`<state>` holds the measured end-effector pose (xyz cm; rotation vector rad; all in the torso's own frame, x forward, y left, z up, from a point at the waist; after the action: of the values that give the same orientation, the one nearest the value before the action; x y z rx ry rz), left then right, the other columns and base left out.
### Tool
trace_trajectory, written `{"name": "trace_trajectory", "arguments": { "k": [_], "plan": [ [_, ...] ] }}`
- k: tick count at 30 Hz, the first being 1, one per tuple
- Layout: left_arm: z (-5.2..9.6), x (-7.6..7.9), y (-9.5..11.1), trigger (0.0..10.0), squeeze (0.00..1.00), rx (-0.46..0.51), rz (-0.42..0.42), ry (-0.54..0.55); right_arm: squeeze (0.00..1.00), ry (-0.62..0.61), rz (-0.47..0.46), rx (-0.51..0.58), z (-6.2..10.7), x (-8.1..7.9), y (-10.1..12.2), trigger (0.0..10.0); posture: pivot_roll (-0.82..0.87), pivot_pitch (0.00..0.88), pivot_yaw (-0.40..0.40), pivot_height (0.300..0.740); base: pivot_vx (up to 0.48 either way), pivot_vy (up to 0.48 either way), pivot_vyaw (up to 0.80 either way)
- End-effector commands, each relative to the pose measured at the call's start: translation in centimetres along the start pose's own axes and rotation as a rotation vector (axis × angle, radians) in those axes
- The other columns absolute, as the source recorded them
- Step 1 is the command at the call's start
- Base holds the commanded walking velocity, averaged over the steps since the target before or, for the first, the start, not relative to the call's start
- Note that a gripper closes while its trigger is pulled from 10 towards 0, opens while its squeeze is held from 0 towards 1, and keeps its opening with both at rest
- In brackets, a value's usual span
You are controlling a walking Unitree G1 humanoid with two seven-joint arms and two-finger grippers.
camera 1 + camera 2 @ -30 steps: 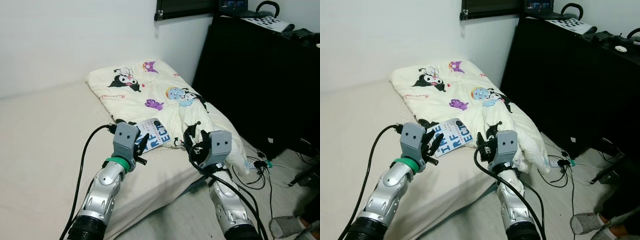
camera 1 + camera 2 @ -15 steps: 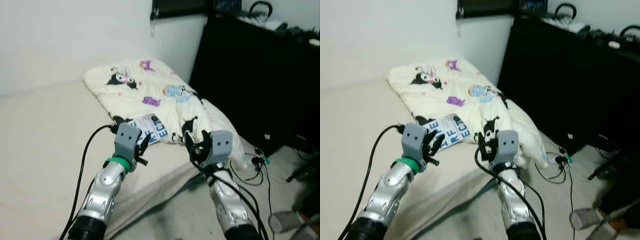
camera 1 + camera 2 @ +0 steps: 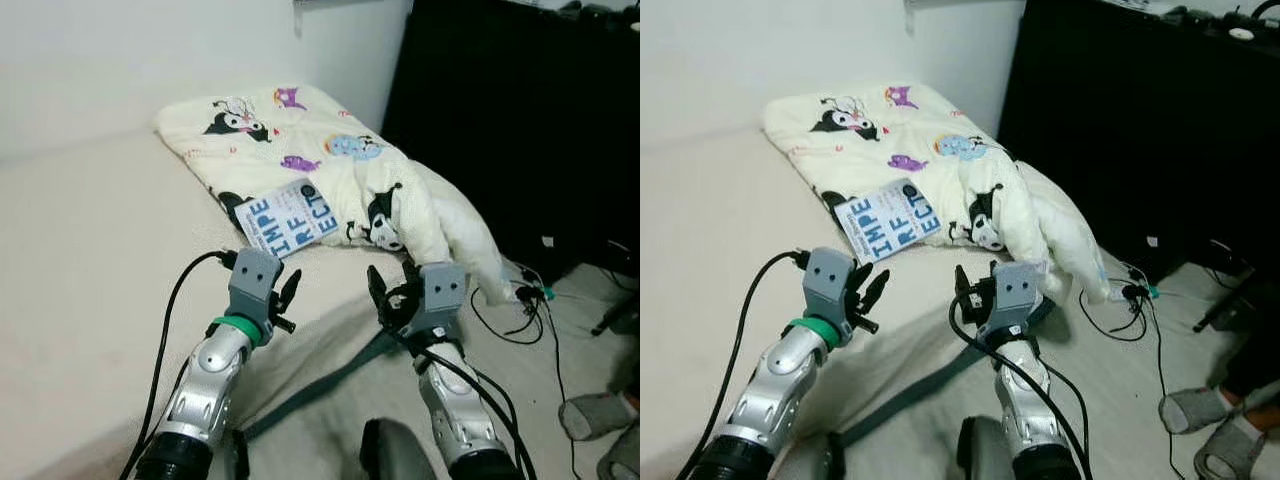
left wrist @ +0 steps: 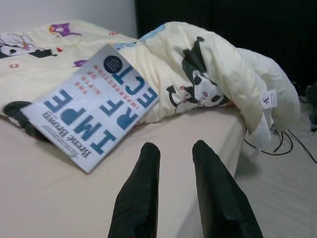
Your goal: Clean up the room
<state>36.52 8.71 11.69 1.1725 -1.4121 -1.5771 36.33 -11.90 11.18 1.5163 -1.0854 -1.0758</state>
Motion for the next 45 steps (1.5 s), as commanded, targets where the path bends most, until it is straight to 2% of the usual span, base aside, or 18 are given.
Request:
{"name": "trace_trajectory", "arguments": {
  "k": [1, 5, 13, 17, 18, 20, 22, 23, 25, 27, 30, 32, 35, 38, 40, 42, 43, 45],
  "plan": [
    [0.1, 0.2, -0.5, 10.0, 0.0, -0.017, -0.003, -0.007, 0.0, -0.008, -0.007, -0.003, 0.2, 0.3, -0.1, 10.0, -0.01, 0.005, 0.009, 0.56, 0.0, 0.0, 0.0],
    [0.1, 0.2, -0.4, 10.0, 0.0, -0.017, -0.005, -0.006, 0.0, -0.008, -0.009, 0.001, 0.1, 0.3, 0.0, 10.0, -0.01, 0.007, 0.01, 0.545, 0.0, 0.0, 0.0],
    [-0.2, -0.2, 0.3, 10.0, 0.0, 0.009, -0.071, 0.044, 0.0, -0.01, -0.014, 0.018, 0.1, 0.8, 0.7, 10.0, -0.02, 0.03, 0.007, 0.515, 0.0, 0.0, 0.0],
    [-1.1, -0.5, 1.0, 10.0, 0.0, 0.035, -0.146, 0.087, 0.0, 0.013, -0.02, 0.022, 0.0, 0.4, 1.0, 10.0, -0.02, 0.058, -0.004, 0.5, 0.0, 0.0, 0.0],
    [-1.6, -0.3, 1.5, 10.0, 0.0, 0.049, -0.189, 0.09, 0.0, 0.028, -0.024, 0.023, -0.1, 0.1, 1.1, 10.0, -0.03, 0.071, -0.007, 0.495, 0.0, 0.0, 0.0],
    [-1.6, -0.3, 1.5, 10.0, 0.0, 0.049, -0.189, 0.09, 0.0, 0.028, -0.024, 0.023, -0.1, 0.1, 1.1, 10.0, -0.03, 0.071, -0.007, 0.495, 0.0, 0.0, 0.0],
    [-2.3, 0.4, 2.1, 10.0, 0.0, 0.068, -0.261, 0.083, 0.0, 0.044, -0.035, 0.026, -0.1, -0.4, 1.3, 10.0, -0.04, 0.085, -0.01, 0.485, 0.0, 0.0, 0.0],
    [-2.3, 0.4, 2.1, 10.0, 0.0, 0.068, -0.261, 0.083, 0.0, 0.044, -0.035, 0.026, -0.1, -0.4, 1.3, 10.0, -0.04, 0.085, -0.01, 0.485, 0.0, 0.0, 0.0],
    [-3.3, 1.2, 2.6, 10.0, 0.0, 0.071, -0.365, 0.073, 0.0, 0.043, -0.086, 0.038, -0.2, -0.8, 1.7, 10.0, -0.05, 0.119, -0.01, 0.475, 0.0, 0.0, 0.0],
    [-3.8, 1.6, 3.0, 10.0, 0.0, 0.079, -0.395, 0.065, 0.0, 0.037, -0.112, 0.039, -0.2, -0.9, 1.9, 10.0, -0.05, 0.131, -0.009, 0.475, 0.0, 0.0, 0.0],
    [-4.1, 1.8, 3.2, 10.0, 0.0, 0.083, -0.408, 0.06, 0.0, 0.034, -0.128, 0.039, -0.3, -0.9, 2.0, 10.0, -0.05, 0.131, -0.009, 0.475, 0.0, 0.0, 0.0],
    [-4.2, 1.3, 3.3, 10.0, 0.0, 0.076, -0.415, 0.084, 0.0, 0.019, -0.185, 0.041, -0.4, -0.6, 2.3, 10.0, -0.05, 0.169, 0.003, 0.475, 0.0, 0.0, 0.0],
    [-4.0, 0.9, 3.0, 10.0, 0.0, 0.059, -0.425, 0.104, 0.0, 0.016, -0.197, 0.041, -0.4, -0.5, 2.4, 10.0, -0.04, 0.181, 0.004, 0.475, 0.0, 0.0, 0.0],
    [-2.5, -2.2, 2.0, 10.0, 0.0, 0.027, -0.435, 0.207, 0.0, 0.027, -0.174, 0.019, -1.3, 0.3, 2.3, 10.0, 0.01, 0.207, 0.002, 0.475, 0.0, 0.0, 0.0],
    [-2.0, -3.0, 1.9, 10.0, 0.0, 0.027, -0.437, 0.231, 0.0, 0.027, -0.169, 0.013, -1.5, 0.4, 2.3, 10.0, 0.02, 0.209, 0.002, 0.475, 0.0, 0.0, 0.0],
    [0.0, -7.1, 2.1, 10.0, 0.0, 0.011, -0.462, 0.347, 0.0, 0.035, -0.169, 0.004, -2.3, 0.6, 2.4, 10.0, 0.06, 0.218, -0.003, 0.475, 0.0, 0.0, 0.0],
    [0.0, -7.1, 2.1, 10.0, 0.0, 0.011, -0.462, 0.347, 0.0, 0.035, -0.169, 0.004, -2.3, 0.6, 2.4, 10.0, 0.06, 0.218, -0.003, 0.475, 0.0, 0.0, 0.0],
    [1.6, -9.9, 2.0, 10.0, 0.0, -0.013, -0.484, 0.419, 0.0, 0.053, -0.168, 0.01, -2.9, 0.1, 2.8, 10.0, 0.06, 0.215, -0.001, 0.475, 0.0, 0.0, 0.0]
  ]
}}
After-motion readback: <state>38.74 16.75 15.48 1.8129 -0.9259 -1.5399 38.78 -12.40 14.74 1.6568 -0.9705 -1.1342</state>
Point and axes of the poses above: a point about 5 cm out from each wrist's last joint towards the gripper, its own z axis pointing back from the gripper into the wrist, its own y axis along the axis of the wrist's last joint, x = y × z, the point moved 5 cm from there along -z, pointing out of the wrist towards the gripper, and after that the axes turned 4 degrees about -z, right-handed, at the moved point
